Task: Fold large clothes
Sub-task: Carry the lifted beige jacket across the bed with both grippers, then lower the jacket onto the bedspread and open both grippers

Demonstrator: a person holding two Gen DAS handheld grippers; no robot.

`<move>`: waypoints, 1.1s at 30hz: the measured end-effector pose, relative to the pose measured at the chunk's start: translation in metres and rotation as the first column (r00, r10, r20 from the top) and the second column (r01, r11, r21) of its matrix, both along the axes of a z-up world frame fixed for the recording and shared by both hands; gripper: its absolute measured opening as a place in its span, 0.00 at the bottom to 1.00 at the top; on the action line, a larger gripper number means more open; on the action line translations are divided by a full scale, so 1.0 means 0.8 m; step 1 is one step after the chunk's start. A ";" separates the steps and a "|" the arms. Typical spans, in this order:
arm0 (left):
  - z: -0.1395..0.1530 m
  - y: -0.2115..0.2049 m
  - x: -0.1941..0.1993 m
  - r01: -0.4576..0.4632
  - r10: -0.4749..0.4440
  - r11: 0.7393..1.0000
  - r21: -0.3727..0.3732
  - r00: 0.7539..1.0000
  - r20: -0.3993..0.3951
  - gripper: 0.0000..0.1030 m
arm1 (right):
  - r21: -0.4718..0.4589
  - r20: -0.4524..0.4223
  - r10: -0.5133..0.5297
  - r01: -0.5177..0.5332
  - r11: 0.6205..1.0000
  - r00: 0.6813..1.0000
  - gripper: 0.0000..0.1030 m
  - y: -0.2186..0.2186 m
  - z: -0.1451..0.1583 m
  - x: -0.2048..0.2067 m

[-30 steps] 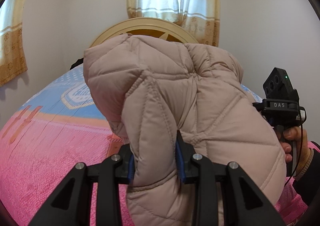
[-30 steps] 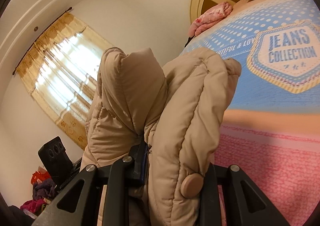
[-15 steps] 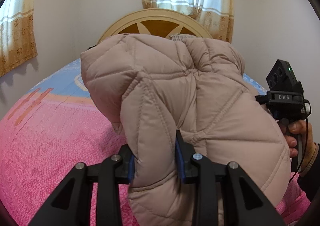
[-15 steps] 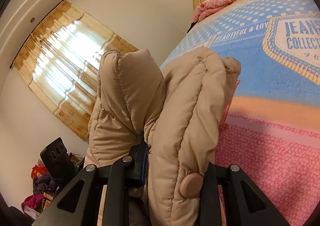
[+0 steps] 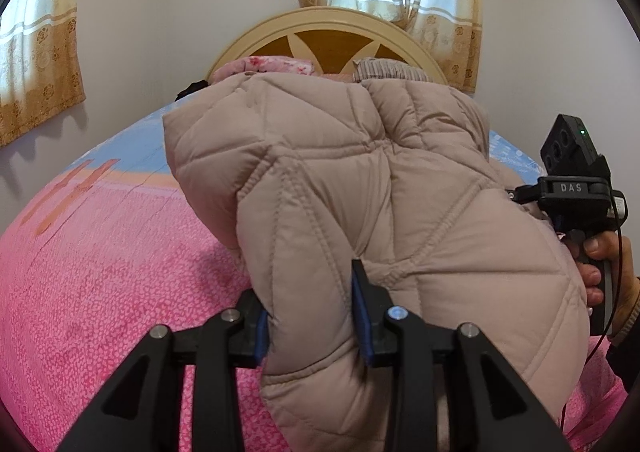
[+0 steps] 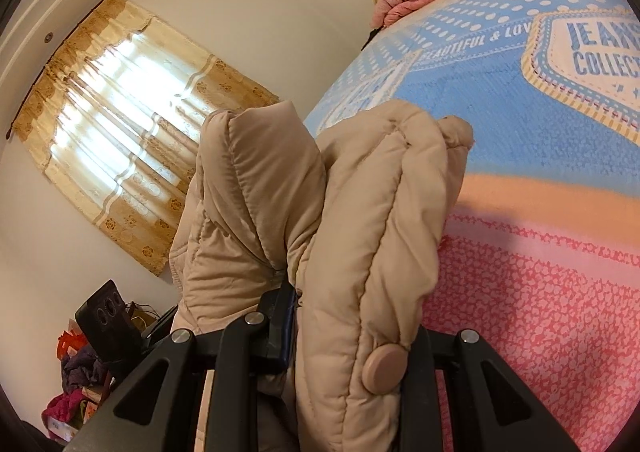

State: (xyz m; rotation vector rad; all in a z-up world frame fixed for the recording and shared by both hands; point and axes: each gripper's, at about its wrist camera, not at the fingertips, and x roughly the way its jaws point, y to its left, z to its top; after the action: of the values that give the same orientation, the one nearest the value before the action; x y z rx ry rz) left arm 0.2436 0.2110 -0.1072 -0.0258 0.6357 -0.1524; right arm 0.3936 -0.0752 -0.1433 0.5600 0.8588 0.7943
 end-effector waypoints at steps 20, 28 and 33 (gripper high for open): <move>-0.023 0.020 0.013 -0.140 0.140 0.990 0.005 0.989 -0.036 0.94 | -0.121 -0.061 -0.043 0.036 0.992 0.997 0.40 0.011 -0.034 0.022; 0.015 0.025 -0.031 -0.180 0.180 0.984 0.013 0.984 0.007 0.97 | -0.182 0.019 -0.195 0.195 0.964 0.981 0.67 -0.031 0.005 -0.011; 0.061 0.023 -0.083 -0.191 0.190 0.982 -0.004 0.976 0.103 1.00 | -0.222 0.166 -0.245 0.278 0.935 0.955 0.74 -0.044 0.070 -0.079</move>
State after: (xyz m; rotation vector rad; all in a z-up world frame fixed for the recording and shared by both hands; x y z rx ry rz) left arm 0.1775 0.2293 -0.0587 -0.0722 0.5275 0.0336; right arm 0.3305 -0.1103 -0.0873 0.3876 0.7240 0.4686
